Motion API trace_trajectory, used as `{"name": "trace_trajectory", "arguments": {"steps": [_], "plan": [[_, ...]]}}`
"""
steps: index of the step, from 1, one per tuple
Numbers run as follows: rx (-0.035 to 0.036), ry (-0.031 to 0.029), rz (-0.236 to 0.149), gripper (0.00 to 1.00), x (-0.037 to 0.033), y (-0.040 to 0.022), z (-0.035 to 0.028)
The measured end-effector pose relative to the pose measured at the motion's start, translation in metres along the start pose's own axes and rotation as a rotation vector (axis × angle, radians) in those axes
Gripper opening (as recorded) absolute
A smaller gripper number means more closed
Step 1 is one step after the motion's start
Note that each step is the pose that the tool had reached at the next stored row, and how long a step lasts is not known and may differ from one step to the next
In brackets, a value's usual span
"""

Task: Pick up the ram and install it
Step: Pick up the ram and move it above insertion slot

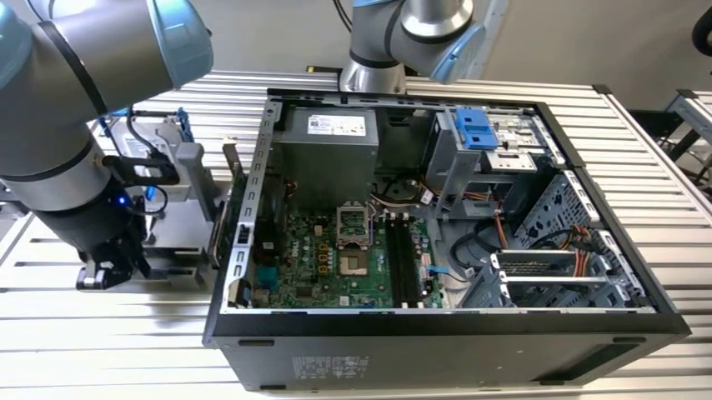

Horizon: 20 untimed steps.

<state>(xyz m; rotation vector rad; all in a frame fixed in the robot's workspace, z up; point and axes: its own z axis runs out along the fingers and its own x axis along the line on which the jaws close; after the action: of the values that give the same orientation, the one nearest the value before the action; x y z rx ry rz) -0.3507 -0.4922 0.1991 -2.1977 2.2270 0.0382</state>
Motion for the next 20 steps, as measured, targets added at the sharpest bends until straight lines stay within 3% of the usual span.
{"name": "trace_trajectory", "arguments": {"steps": [20], "plan": [[-0.0003, 0.0001, 0.000, 0.00, -0.0008, 0.0002, -0.0296]]}}
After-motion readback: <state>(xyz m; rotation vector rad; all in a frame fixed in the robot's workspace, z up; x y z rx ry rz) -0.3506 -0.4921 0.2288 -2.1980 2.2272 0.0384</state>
